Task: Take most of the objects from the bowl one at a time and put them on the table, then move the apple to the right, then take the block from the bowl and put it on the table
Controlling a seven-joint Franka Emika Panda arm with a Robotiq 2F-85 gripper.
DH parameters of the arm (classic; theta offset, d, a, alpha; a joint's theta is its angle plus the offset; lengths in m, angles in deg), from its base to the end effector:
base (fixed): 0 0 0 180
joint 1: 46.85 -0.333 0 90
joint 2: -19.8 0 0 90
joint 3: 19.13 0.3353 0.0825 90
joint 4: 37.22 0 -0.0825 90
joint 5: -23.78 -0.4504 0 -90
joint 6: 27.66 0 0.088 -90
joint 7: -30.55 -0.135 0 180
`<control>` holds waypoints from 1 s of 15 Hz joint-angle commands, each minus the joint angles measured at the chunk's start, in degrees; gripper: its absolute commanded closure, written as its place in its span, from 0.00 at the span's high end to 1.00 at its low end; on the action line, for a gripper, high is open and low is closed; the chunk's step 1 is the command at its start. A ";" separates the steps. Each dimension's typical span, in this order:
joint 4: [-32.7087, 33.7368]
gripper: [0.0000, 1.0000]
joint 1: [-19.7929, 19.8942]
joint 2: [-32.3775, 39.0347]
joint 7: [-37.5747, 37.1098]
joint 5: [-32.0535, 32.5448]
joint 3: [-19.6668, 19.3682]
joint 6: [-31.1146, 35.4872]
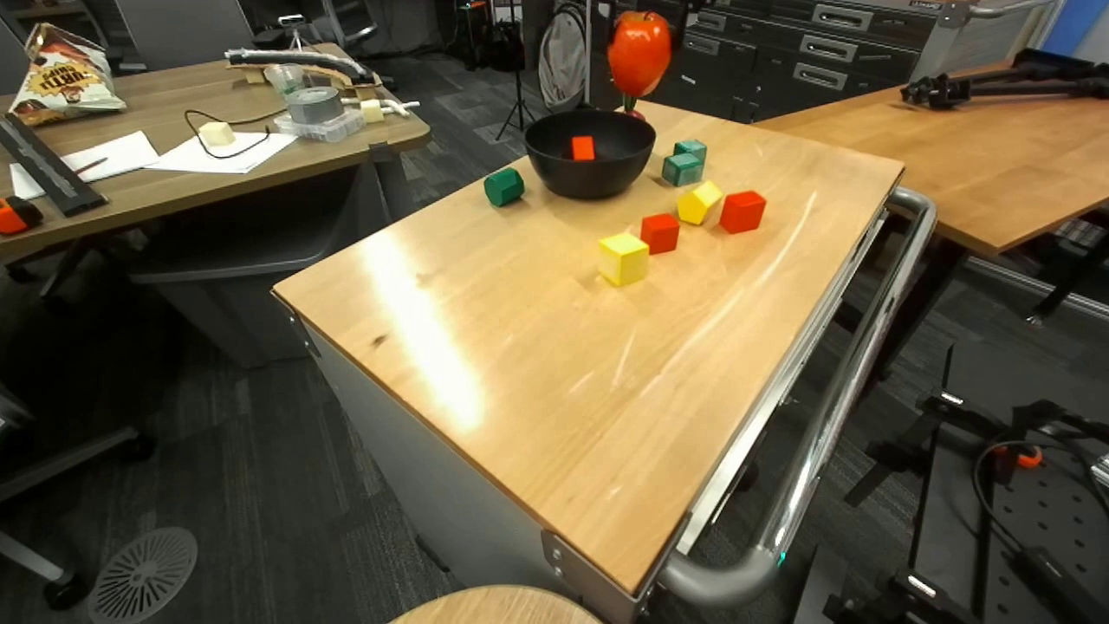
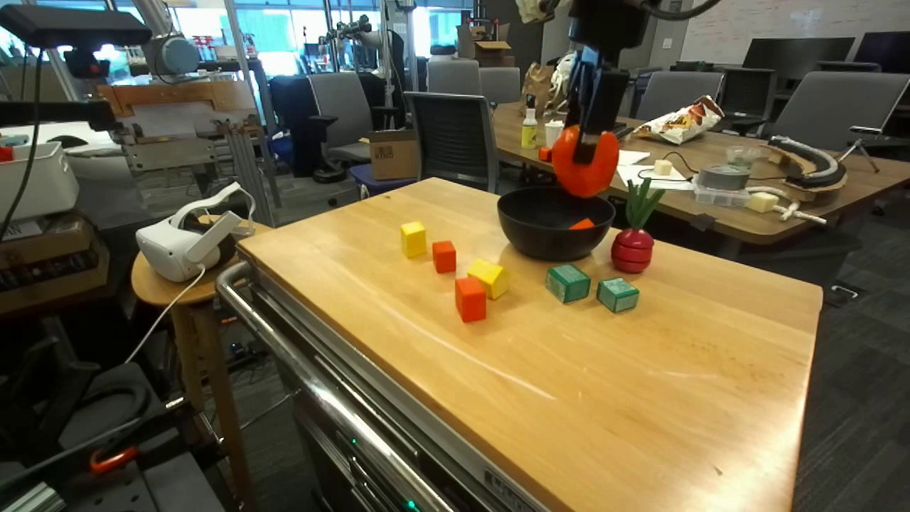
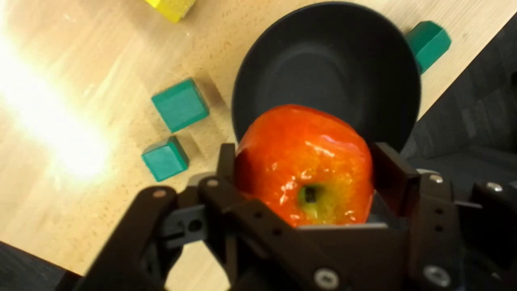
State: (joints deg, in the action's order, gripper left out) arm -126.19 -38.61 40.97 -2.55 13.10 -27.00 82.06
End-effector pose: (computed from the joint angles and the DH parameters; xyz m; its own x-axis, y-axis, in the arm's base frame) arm 0.7154 -0.1770 0.4056 0.6126 -0.7869 -0.0740 -0.7896 -0.6052 -0.1015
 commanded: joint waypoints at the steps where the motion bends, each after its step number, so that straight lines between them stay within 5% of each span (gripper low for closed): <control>1: -14.06 0.55 0.34 -8.47 -5.69 -1.92 -2.96 7.09; 4: -23.14 0.55 1.61 -13.27 -7.87 -3.02 -4.96 10.10; 10: -41.64 0.55 5.42 -23.72 -0.49 -7.38 -7.17 12.25; 15: -48.99 0.55 7.10 -27.00 4.04 -8.45 -7.92 14.80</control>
State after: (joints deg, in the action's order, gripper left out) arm -169.87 -32.13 18.14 -1.24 6.19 -34.78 93.17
